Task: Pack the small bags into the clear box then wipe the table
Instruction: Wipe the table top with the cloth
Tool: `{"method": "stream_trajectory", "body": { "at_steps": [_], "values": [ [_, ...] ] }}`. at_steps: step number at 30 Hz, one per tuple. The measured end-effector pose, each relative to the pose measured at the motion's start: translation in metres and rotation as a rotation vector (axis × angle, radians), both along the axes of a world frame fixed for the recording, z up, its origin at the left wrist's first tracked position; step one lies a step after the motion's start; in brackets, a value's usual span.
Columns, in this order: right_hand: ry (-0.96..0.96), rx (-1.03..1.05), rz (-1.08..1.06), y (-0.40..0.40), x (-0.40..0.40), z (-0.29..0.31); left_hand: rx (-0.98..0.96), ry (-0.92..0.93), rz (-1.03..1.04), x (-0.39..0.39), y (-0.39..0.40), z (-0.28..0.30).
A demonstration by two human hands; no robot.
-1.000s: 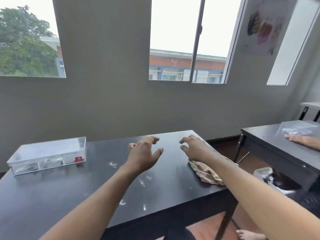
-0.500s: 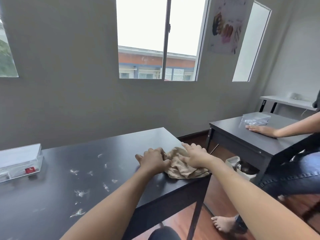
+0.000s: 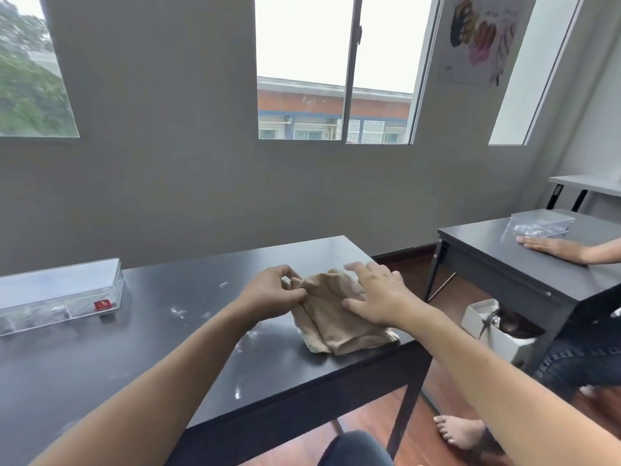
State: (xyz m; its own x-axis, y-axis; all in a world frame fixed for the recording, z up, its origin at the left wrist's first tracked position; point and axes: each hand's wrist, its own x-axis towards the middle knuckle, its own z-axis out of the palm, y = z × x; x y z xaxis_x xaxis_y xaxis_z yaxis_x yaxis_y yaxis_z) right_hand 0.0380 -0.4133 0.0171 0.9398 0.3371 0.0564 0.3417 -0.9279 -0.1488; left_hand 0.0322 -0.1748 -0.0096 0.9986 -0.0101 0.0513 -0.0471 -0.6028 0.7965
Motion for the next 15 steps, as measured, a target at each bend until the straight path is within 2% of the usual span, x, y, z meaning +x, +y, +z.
{"method": "stream_trajectory", "body": {
  "at_steps": [2,4,6,10,15],
  "values": [
    [-0.078,-0.035,0.128,0.010,-0.005,-0.015,0.200,-0.002,-0.005,-0.006,0.021,-0.005],
    [-0.010,-0.025,0.330,0.016,-0.007,-0.033,0.324,-0.050,0.013,-0.017,0.045,-0.011],
    [0.068,-0.024,0.435,0.015,-0.003,-0.051,0.415,-0.149,0.044,-0.031,0.074,-0.017],
    [0.114,-0.052,0.347,0.027,0.018,-0.056,0.419,-0.251,0.098,-0.063,0.136,-0.030],
    [0.138,-0.099,0.258,0.091,0.019,-0.058,0.406,-0.315,0.183,-0.104,0.198,-0.041]
  ]
}}
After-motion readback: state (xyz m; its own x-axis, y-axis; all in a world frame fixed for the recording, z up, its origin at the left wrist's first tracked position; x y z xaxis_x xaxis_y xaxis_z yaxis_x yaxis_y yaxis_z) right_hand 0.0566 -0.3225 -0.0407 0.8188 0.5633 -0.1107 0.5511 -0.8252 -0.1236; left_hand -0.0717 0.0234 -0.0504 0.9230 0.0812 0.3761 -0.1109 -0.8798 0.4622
